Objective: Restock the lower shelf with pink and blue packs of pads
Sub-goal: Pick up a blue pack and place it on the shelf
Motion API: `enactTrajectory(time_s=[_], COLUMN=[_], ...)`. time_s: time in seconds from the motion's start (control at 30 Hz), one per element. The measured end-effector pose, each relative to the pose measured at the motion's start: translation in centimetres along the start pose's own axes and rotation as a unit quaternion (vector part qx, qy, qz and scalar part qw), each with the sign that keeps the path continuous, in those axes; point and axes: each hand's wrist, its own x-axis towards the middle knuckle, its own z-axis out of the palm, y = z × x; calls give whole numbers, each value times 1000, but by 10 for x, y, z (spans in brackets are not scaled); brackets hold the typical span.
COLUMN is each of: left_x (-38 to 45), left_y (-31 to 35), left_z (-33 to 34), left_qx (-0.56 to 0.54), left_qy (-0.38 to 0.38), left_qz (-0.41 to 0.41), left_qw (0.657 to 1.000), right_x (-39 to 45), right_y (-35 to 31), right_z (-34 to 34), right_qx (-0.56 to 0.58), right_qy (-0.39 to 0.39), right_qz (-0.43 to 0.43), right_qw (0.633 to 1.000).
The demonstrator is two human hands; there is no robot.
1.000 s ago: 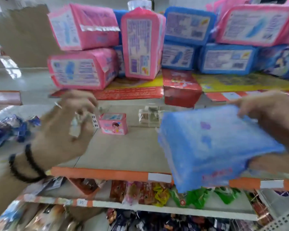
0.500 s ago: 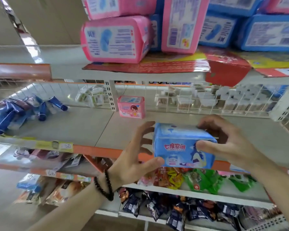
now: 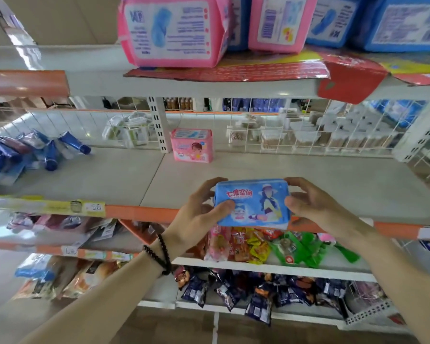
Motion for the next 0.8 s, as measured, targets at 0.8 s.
enactTrajectory(time_s=[0.8], left_x=[109], left_y=[-44], left_z=[88], left_qx=[-3], left_qy=[-26], left_qz=[-38], left_qw=[999], right_x=[32], right_y=[84], right_z=[-98], right_qx=[7], right_qy=[131], right_qz=[-27], right_qw=[991])
